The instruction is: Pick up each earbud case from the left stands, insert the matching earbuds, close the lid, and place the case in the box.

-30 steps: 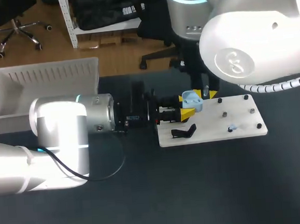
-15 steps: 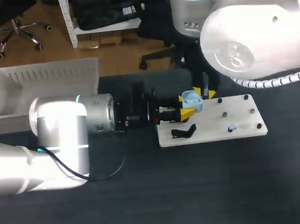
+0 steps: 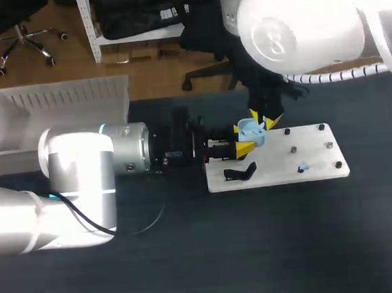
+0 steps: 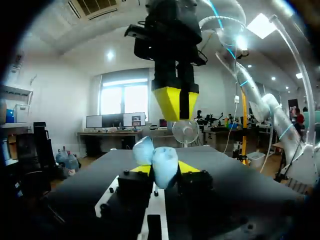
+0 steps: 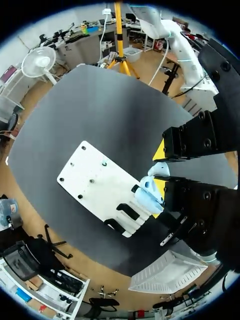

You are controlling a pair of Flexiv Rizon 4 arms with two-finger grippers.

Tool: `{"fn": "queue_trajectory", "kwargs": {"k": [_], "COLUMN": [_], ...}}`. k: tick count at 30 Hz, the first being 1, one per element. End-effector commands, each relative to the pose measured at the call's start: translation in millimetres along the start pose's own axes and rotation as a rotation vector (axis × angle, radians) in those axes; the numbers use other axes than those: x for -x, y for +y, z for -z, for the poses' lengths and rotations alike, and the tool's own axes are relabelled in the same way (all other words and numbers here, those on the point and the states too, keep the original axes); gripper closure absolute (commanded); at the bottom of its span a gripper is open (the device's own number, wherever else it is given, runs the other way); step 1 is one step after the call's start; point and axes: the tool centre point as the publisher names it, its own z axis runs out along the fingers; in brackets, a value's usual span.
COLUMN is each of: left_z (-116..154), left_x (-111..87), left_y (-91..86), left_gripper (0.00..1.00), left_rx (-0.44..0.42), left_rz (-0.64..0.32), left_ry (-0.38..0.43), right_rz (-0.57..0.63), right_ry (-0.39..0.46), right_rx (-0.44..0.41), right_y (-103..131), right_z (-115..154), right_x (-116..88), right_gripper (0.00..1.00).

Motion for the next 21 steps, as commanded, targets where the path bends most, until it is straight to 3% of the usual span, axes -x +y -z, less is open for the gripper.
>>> {"fn": "queue_trajectory", "kwargs": {"k": [1, 11, 21], "left_z": [-0.2, -0.2, -0.2], "left_x": [-0.4, -0.4, -0.4], "left_y": [-1.6, -1.6, -1.6], "left_gripper": [1.00, 1.00, 1.00], "left_rx": [0.007, 0.007, 0.007], "left_rz": [-0.003, -0.003, -0.003], "left_ry": [-0.002, -0.002, -0.002], "right_rz": [-0.001, -0.036, -0.096], "right_ry": [0.001, -0.032, -0.079], "right_rx": [-0.030, -0.028, -0.120], "right_y": [5.1, 9.5, 11.9], "right_z": [1.4, 2.5, 5.7], "right_x": [0.1, -7.9, -20.5], "right_gripper": [1.00, 1.00, 1.00]}}
